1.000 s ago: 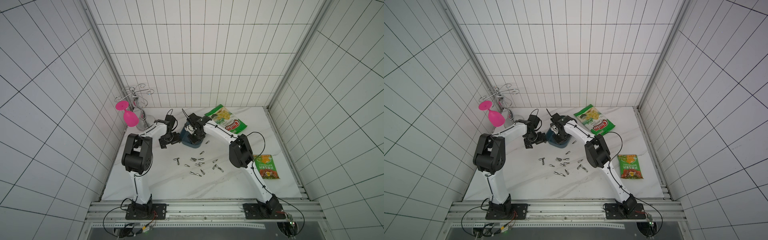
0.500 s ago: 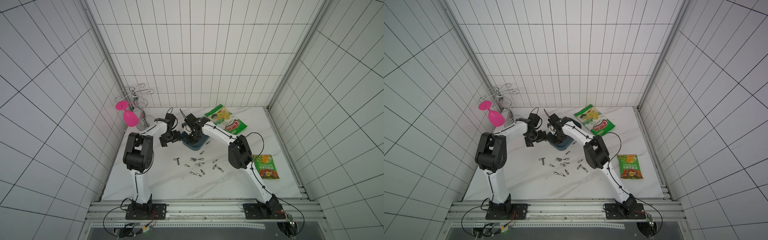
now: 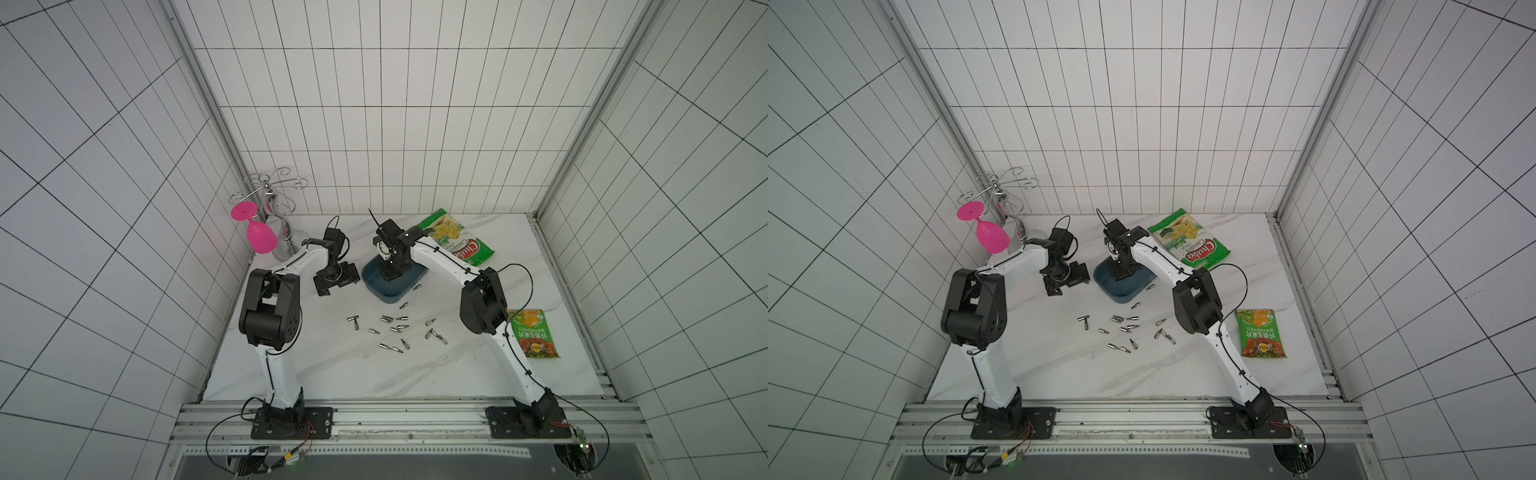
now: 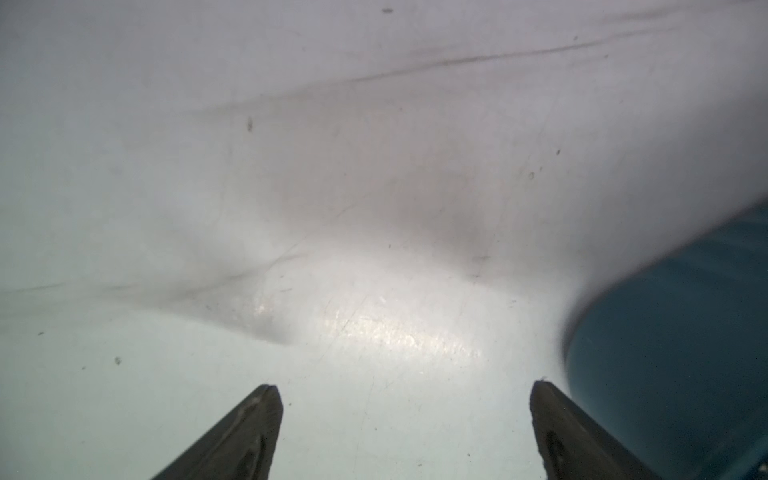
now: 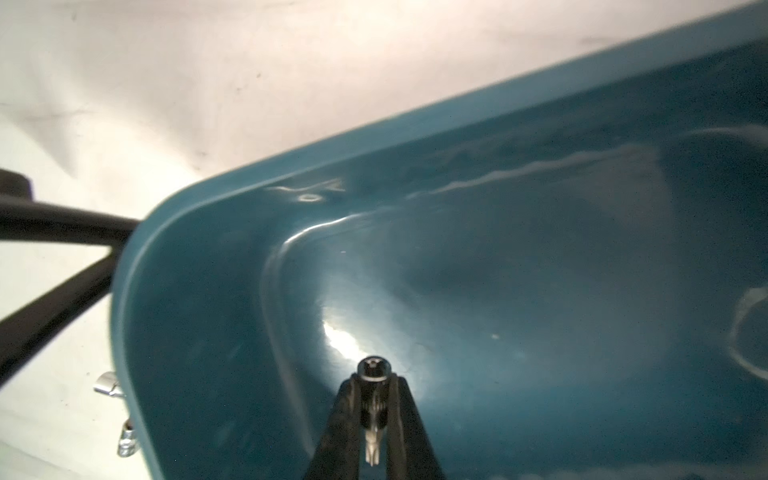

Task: Put the bit on the desktop into the storage box
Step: Place the screwdriver bit in the storage box.

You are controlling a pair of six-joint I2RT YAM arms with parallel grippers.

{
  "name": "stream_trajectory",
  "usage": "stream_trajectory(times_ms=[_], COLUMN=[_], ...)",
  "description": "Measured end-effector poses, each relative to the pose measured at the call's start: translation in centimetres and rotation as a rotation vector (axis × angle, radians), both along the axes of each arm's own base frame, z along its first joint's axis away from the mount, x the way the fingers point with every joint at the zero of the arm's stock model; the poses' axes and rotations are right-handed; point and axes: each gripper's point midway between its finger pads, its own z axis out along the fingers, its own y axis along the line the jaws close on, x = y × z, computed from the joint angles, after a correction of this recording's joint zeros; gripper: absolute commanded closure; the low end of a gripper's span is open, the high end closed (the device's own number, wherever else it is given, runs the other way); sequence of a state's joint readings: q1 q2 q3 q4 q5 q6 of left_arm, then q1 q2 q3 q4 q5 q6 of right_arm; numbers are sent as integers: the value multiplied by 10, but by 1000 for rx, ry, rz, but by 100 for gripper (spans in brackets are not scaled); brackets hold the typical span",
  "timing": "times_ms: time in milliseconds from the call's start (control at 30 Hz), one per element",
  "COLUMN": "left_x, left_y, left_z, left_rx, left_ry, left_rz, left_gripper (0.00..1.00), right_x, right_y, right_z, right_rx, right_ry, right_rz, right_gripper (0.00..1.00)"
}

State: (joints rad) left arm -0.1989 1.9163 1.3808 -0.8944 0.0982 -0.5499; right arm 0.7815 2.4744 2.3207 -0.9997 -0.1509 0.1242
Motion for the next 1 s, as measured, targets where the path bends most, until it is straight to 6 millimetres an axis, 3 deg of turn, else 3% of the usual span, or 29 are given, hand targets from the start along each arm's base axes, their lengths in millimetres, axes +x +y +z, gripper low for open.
stream_trajectory(times_ms=[233,400,500,800,1000], left_x=[-16,-32,-42,-65,-71], left_y=[-3,-16,-23,-17,-16], left_z=[11,7,1,-17,-12], left_rx=[-4,3,15,57,61], left_ry=[-16,7,27,86,68], left_rz=[-10,-44,-59,-42,-46], left_gripper=[3,3,3,3,3], right_x=[21,21,21,20,21], right_y=[-24,-30,-31,-32,-34], right_z=[-16,-35,-34,-30,-31], right_rx=[-73,-119,-124,-135,-137], right_ry=[-20,-6,-9,-8,-5], right_rz=[-41,-37,-33,-17,-18], right_gripper=[100,100,100,77,59])
